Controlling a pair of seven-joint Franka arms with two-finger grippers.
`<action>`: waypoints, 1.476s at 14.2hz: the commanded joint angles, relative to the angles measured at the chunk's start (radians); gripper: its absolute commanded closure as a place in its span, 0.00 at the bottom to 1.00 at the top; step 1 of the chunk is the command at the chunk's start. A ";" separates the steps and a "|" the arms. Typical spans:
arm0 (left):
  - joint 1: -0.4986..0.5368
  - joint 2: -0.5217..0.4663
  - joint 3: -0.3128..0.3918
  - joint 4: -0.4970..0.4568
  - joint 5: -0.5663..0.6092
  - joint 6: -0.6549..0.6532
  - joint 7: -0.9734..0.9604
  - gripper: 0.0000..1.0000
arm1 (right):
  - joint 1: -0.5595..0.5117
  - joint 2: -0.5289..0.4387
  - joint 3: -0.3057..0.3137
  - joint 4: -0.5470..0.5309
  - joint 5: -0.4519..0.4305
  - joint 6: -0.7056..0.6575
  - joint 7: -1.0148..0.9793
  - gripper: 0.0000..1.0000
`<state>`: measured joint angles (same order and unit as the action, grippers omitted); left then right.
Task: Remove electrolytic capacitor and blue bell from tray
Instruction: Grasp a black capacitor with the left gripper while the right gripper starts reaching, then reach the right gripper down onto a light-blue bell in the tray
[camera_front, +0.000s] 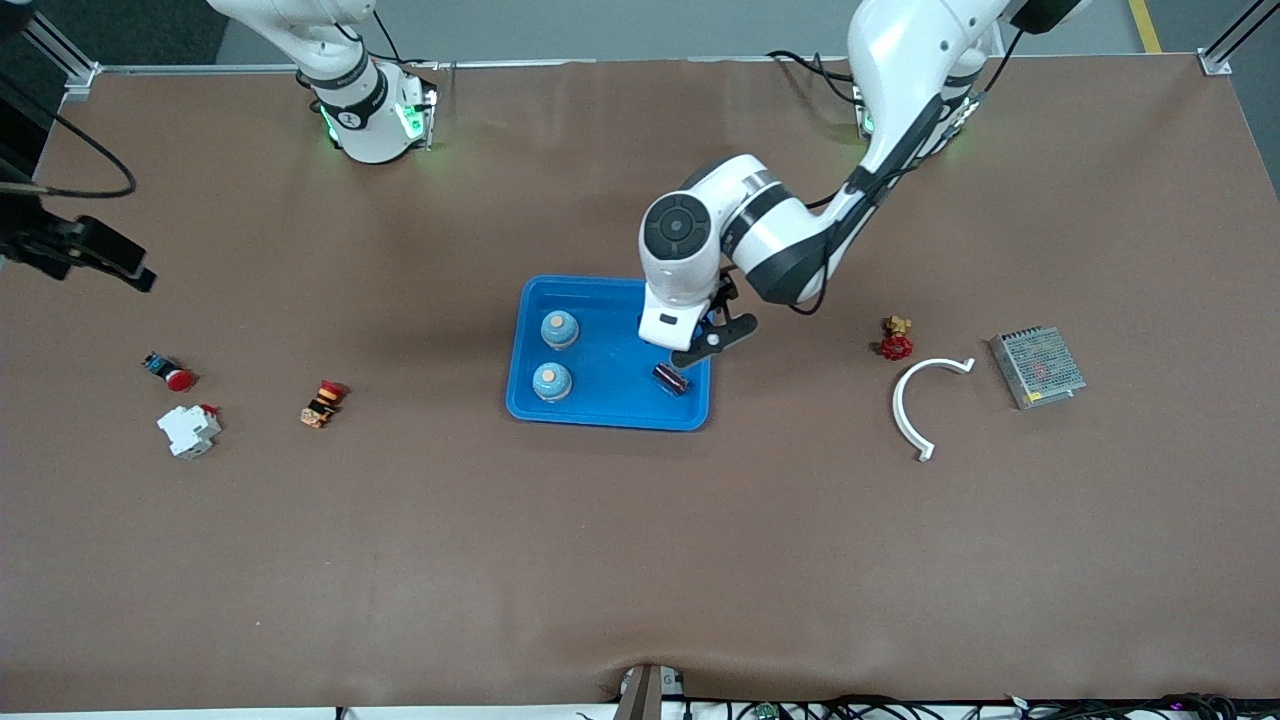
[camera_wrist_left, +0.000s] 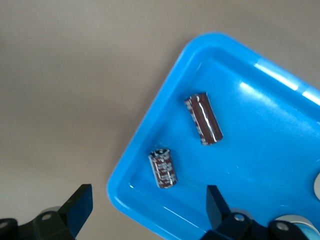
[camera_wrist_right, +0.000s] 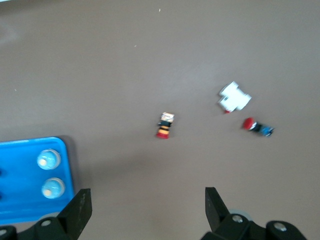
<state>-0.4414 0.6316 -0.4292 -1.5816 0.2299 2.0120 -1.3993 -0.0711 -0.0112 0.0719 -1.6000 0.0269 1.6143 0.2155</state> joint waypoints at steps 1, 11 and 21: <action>-0.031 0.049 0.003 0.008 0.026 0.045 -0.093 0.03 | 0.094 -0.006 0.000 -0.084 0.015 0.076 0.172 0.00; -0.040 0.106 0.009 -0.054 0.026 0.139 -0.164 0.32 | 0.387 0.165 -0.001 -0.354 0.016 0.559 0.481 0.00; -0.040 0.157 0.010 -0.040 0.069 0.140 -0.161 0.59 | 0.580 0.237 -0.003 -0.552 0.012 0.797 0.640 0.00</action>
<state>-0.4745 0.7715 -0.4227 -1.6252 0.2613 2.1421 -1.5381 0.4563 0.2087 0.0813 -2.1297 0.0323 2.3713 0.8039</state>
